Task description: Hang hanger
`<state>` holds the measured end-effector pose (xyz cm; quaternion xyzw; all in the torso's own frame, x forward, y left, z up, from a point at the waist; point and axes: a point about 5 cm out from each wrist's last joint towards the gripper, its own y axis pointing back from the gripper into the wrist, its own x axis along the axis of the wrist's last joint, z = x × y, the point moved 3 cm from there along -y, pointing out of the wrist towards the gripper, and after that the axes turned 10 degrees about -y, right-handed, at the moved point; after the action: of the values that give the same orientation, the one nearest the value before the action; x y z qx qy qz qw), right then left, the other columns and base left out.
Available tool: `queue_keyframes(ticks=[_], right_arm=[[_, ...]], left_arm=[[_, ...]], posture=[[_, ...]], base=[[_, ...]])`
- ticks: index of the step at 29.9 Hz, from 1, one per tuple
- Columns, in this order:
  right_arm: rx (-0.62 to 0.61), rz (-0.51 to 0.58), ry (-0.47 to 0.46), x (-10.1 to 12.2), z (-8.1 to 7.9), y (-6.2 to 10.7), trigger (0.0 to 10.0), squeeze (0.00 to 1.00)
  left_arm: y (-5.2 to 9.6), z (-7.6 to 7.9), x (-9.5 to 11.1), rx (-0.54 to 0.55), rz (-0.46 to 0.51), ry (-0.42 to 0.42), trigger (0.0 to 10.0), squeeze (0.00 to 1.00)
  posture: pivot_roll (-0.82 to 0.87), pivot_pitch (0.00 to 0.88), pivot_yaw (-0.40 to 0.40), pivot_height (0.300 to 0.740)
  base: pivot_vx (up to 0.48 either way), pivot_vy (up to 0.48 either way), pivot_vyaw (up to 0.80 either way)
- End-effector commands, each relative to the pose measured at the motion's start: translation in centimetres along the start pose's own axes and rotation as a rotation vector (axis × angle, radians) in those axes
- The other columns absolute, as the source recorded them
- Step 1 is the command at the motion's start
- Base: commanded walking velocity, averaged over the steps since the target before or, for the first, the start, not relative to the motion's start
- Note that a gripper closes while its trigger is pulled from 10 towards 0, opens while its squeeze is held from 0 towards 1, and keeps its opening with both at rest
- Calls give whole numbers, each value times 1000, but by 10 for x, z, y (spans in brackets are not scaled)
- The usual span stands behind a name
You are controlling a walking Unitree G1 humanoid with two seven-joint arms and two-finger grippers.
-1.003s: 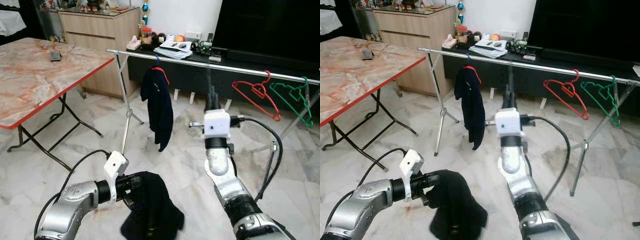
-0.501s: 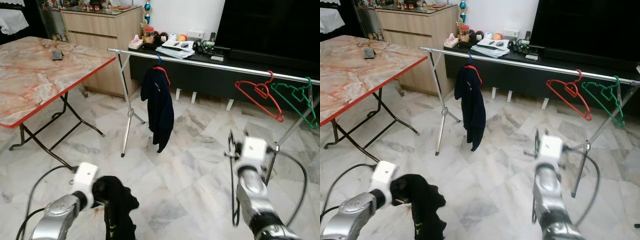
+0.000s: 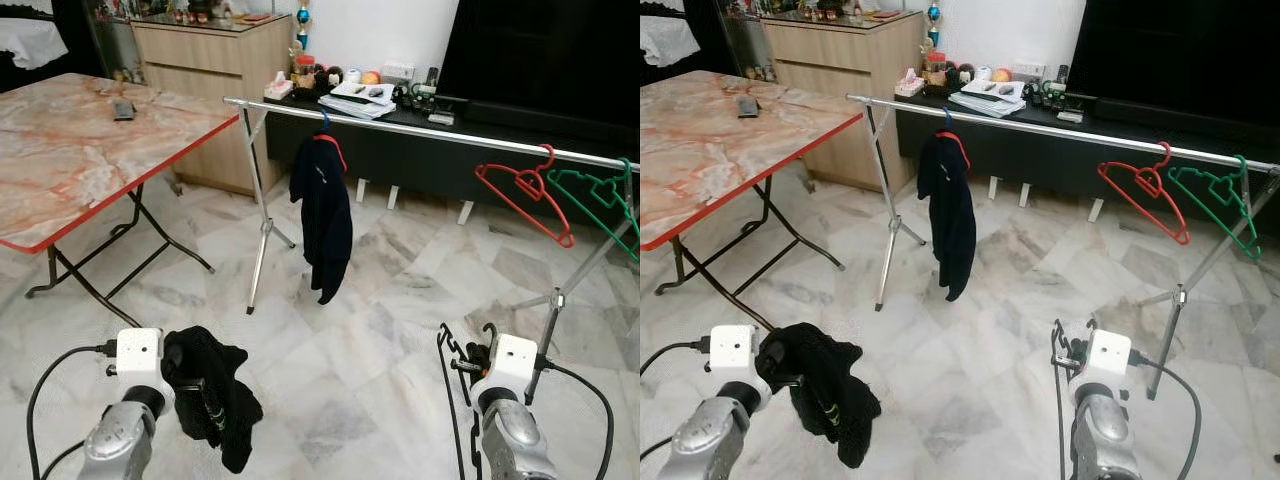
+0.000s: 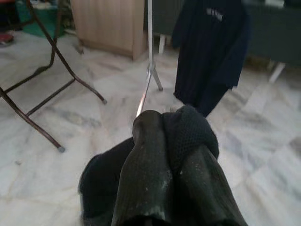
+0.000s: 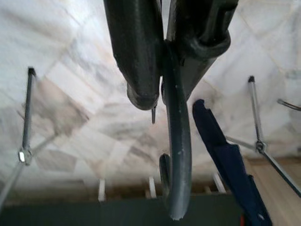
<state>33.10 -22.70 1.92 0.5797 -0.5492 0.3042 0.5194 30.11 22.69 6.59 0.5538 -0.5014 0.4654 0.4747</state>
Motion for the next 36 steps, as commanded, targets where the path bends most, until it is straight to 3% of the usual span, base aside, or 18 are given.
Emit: queue_keyframes(ticks=[1,6,14,17,20,23,29,36], right_arm=[[20,-14,9,-8,1,5,10000,0],[8,-111,-6,-34,8,15,10000,0],[-44,-314,147,-80,24,38,10000,0],[-68,-379,112,-95,25,47,10000,0],[-114,-514,134,-125,35,70,10000,0],[-130,-580,157,-138,40,83,10000,0],[-159,-656,148,-157,49,105,10000,0],[-180,-668,108,-159,55,110,10000,0]], left_arm=[[1,-3,12,31,68,-18,10000,0],[3,5,11,21,66,-56,10000,0],[6,8,9,11,59,-61,10000,0],[8,6,6,6,55,-69,10000,0],[11,7,7,15,57,-62,10000,0],[13,11,6,2,50,-95,10000,0],[15,14,6,8,54,-71,10000,0],[13,21,7,-39,45,-100,10000,0]], posture=[[108,0,-31,740],[97,0,-30,740],[86,0,-11,740],[83,0,-1,740],[101,0,-7,740],[109,0,-8,740],[101,0,4,740],[99,0,8,740]], base=[[0,0,0],[0,0,0],[0,0,0],[0,0,0],[0,0,0],[0,0,0],[0,0,0],[0,0,0]])
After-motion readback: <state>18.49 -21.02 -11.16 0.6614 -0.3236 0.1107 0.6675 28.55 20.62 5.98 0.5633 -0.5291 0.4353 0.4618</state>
